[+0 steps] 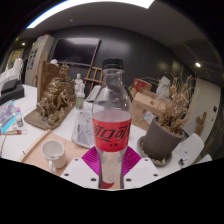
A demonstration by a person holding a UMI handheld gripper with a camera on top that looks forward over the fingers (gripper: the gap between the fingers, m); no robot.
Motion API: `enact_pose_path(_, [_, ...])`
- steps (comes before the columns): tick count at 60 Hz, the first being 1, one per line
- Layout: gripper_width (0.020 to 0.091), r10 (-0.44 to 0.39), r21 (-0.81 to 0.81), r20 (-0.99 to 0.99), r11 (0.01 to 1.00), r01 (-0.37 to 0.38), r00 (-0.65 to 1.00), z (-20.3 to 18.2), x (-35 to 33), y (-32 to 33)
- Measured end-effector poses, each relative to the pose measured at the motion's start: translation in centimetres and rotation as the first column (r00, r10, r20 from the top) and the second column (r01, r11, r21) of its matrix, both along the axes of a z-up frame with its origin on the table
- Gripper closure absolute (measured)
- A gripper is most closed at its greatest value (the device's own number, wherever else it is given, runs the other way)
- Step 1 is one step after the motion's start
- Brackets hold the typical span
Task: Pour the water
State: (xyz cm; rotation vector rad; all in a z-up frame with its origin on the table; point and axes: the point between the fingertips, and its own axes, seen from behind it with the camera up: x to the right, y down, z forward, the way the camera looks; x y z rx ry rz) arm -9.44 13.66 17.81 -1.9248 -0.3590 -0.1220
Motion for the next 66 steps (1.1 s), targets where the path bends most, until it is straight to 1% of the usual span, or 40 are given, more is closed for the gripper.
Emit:
enact_pose_path(3, [0.0875,0.012,-0.005,-0.079,1.0,-0.012,0.997,-1.4,0.1,0.5])
enact_pose_path(9, [0.0875,0.026,0.013,-0.12,1.0,-0.025,0.992,-4.5,0.5,1.3])
enact_pose_path(17, [0.0875,0.036,-0.029,-0.231,0.999,-0.044,0.972,-8.7,0.2,2.1])
enact_pose_path(25, [0.0871,0.034,-0.043,-0.272,0.998,-0.048,0.962,-11.3,0.4,2.6])
enact_pose_path(27, [0.086,0.029,-0.051,-0.267,0.998,-0.045,0.963,-12.0,0.5,2.6])
enact_pose_path(30, [0.0845,0.039,-0.02,-0.279,0.999,-0.047,0.96,-11.9,0.4,2.5])
enact_pose_path(32, [0.0818,0.044,-0.018,-0.278,0.999,-0.051,0.959,-11.9,0.6,2.4])
enact_pose_path(35, [0.0749,0.049,-0.012,-0.28,0.998,-0.054,0.959,-11.8,0.6,2.2])
enact_pose_path(41, [0.0638,0.049,-0.025,-0.282,0.998,-0.058,0.958,-12.0,0.7,1.8])
enact_pose_path(42, [0.0593,0.046,-0.032,-0.282,0.998,-0.057,0.958,-12.0,0.7,1.7])
enact_pose_path(45, [0.037,0.041,-0.054,-0.28,0.997,-0.059,0.959,-12.0,0.6,1.0])
enact_pose_path(46, [0.0307,0.041,-0.059,-0.278,0.996,-0.059,0.96,-11.9,0.6,0.8])
enact_pose_path(47, [0.0266,0.039,-0.063,-0.275,0.996,-0.059,0.961,-11.7,0.7,0.5])
enact_pose_path(48, [0.0244,0.038,-0.066,-0.271,0.996,-0.058,0.962,-11.5,0.8,0.3])
enact_pose_path(57, [0.0251,-0.002,-0.101,-0.208,0.995,-0.02,0.978,-8.1,1.5,-4.2])
enact_pose_path(66, [0.0251,-0.059,-0.153,-0.193,0.988,0.029,0.979,-3.4,0.4,-12.5])
